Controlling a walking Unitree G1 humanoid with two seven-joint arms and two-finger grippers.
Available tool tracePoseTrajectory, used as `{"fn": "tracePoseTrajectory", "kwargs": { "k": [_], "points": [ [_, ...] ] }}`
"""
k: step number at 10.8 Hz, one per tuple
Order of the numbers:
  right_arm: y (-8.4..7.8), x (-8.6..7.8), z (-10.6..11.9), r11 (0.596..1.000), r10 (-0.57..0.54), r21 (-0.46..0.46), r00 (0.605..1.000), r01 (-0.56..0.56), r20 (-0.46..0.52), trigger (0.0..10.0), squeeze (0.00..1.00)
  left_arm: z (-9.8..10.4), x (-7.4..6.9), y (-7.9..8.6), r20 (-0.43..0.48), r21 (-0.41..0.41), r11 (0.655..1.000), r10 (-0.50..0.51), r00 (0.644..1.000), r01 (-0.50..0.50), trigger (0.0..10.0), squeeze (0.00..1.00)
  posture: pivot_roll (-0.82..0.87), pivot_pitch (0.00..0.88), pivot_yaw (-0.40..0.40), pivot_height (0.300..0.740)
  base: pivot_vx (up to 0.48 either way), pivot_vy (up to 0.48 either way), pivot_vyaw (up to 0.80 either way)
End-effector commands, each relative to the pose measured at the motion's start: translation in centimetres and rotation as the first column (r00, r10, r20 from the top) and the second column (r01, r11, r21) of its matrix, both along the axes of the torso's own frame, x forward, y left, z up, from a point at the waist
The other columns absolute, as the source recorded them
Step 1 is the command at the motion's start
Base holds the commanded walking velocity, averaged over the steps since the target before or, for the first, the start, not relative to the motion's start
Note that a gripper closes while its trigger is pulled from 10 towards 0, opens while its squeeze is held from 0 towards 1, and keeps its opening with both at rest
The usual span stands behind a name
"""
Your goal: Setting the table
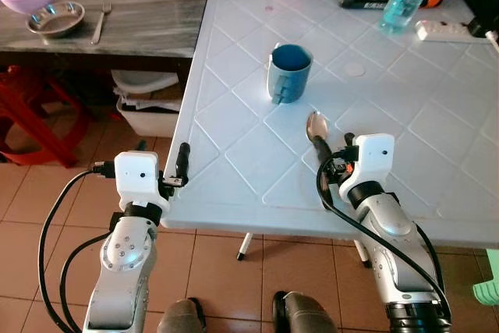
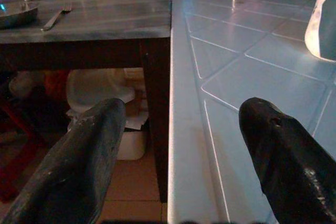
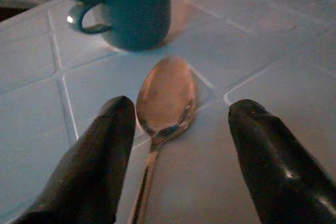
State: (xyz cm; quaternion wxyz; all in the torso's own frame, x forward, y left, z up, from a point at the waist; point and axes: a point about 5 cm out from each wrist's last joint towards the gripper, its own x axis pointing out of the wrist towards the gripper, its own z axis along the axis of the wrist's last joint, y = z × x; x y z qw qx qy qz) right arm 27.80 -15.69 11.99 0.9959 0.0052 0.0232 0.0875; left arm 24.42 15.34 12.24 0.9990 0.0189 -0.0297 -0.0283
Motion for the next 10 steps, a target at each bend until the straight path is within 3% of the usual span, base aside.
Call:
{"fn": "tracePoseTrajectory", "kwargs": {
  "k": [1,5,8,9,10],
  "points": [
    [0.2,-0.2,0.2,1.0,0.025,0.007,1.0,-0.025,-0.003,10.0,0.0,0.1,-0.3,0.1,-0.004,0.011,1.0,-0.013,1.0,0.013,10.0,0.0,-0.02,0.201,0.025,0.74,0.0,0.0,0.0],
    [0.7,0.1,-0.1,0.998,0.066,0.013,0.997,-0.066,-0.044,10.0,0.0,0.1,-0.3,-0.1,-0.013,0.007,1.0,-0.023,1.0,0.023,10.0,0.0,-0.01,0.205,0.023,0.74,0.0,0.0,0.0],
    [1.7,-0.6,-1.2,0.996,0.093,0.022,0.99,-0.091,-0.106,10.0,0.0,0.1,-0.3,-0.3,-0.022,0.005,0.999,-0.04,0.999,0.04,10.0,0.0,-0.02,0.21,0.024,0.74,0.0,0.0,0.0],
    [1.7,-0.3,-0.9,0.995,0.094,0.028,0.99,-0.092,-0.101,5.0,0.0,0.0,-0.3,-0.3,-0.024,0.004,0.999,-0.043,0.999,0.043,10.0,0.0,-0.02,0.21,0.024,0.74,0.0,0.0,0.0],
    [1.6,-0.2,-0.9,0.996,0.086,0.019,0.99,-0.084,-0.114,2.5,0.0,0.0,-0.3,-0.3,-0.024,0.003,0.999,-0.044,0.999,0.044,10.0,0.0,-0.01,0.213,0.019,0.74,0.0,0.0,0.0]
  ]
}}
